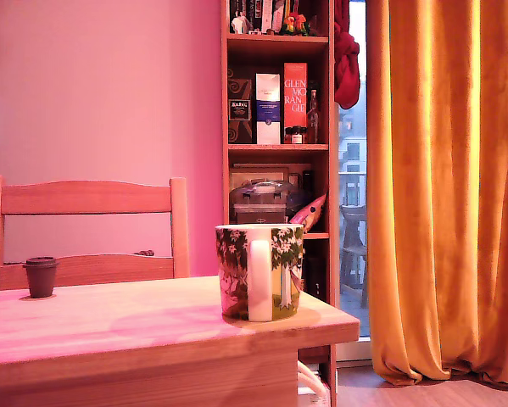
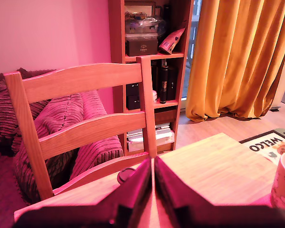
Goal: Pick up the coffee capsules on the table and drop them inside the coffee cup
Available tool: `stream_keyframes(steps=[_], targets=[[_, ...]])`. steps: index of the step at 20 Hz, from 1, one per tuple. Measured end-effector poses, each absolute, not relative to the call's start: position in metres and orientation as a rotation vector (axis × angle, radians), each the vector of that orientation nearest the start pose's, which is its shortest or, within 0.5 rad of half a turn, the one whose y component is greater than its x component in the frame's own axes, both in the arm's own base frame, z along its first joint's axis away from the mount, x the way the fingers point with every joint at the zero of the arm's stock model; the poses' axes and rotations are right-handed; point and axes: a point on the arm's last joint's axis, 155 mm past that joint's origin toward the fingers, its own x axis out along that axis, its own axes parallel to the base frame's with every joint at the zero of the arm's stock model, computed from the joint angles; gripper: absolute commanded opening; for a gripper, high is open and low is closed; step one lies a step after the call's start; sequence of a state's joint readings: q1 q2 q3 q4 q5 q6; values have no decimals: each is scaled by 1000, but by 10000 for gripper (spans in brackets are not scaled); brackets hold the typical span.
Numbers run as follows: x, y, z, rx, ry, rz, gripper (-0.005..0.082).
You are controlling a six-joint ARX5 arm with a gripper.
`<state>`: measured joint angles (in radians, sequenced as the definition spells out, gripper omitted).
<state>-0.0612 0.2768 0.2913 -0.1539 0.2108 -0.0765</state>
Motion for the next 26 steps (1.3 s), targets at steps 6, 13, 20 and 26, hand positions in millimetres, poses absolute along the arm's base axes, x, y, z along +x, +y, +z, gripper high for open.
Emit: stream_keyframes(steps=[6, 13, 20, 26], targets=[[243, -51, 184, -34, 216, -258, -21], [245, -52, 193, -62, 182, -257, -21], [264, -57, 174, -69, 165, -278, -21], [282, -62, 146, -89, 195, -296, -21]])
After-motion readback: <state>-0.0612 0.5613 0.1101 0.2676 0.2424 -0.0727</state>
